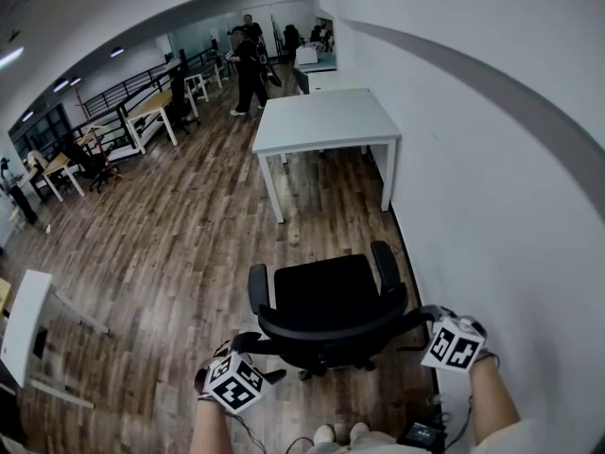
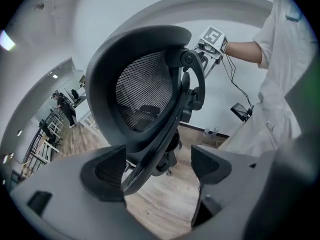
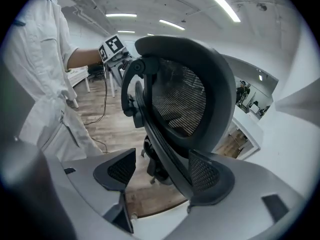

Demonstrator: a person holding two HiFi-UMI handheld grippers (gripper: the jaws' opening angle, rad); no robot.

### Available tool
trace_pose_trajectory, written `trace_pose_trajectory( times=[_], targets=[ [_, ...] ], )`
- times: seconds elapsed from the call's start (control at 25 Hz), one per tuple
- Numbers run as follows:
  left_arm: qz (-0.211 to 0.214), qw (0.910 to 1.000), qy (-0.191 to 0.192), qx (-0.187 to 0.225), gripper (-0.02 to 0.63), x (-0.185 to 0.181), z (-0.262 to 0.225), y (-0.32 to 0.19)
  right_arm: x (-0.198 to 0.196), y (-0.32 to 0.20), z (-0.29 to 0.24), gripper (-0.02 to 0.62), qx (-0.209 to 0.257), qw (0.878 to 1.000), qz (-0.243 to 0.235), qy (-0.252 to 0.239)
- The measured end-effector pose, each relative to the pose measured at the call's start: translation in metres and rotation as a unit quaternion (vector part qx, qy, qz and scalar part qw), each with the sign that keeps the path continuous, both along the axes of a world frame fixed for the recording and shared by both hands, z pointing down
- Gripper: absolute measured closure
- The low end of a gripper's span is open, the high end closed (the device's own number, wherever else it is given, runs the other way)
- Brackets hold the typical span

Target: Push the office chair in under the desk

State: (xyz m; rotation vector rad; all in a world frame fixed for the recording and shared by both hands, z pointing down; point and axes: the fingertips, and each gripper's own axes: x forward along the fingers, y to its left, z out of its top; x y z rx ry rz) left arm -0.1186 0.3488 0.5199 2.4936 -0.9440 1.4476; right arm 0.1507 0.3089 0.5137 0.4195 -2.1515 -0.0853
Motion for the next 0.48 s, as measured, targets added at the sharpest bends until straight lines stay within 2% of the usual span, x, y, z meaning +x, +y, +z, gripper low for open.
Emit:
trace_pose_trajectory(
  times=[0.24, 0.48],
  targets=[
    [0.006, 0.9991, -0.038, -0.017, 0.207, -0.009, 0.004, -0.006, 0.008, -0.008, 0.011, 0.269, -0.008, 0.998, -0.020, 0.052],
    [0.009, 0.9974, -0.064, -0.031, 0.207, -0.015, 0.011, -0.013, 0.010, -0.015, 0.017, 0.270, -0.017, 0.996, -0.038, 0.076]
  ],
)
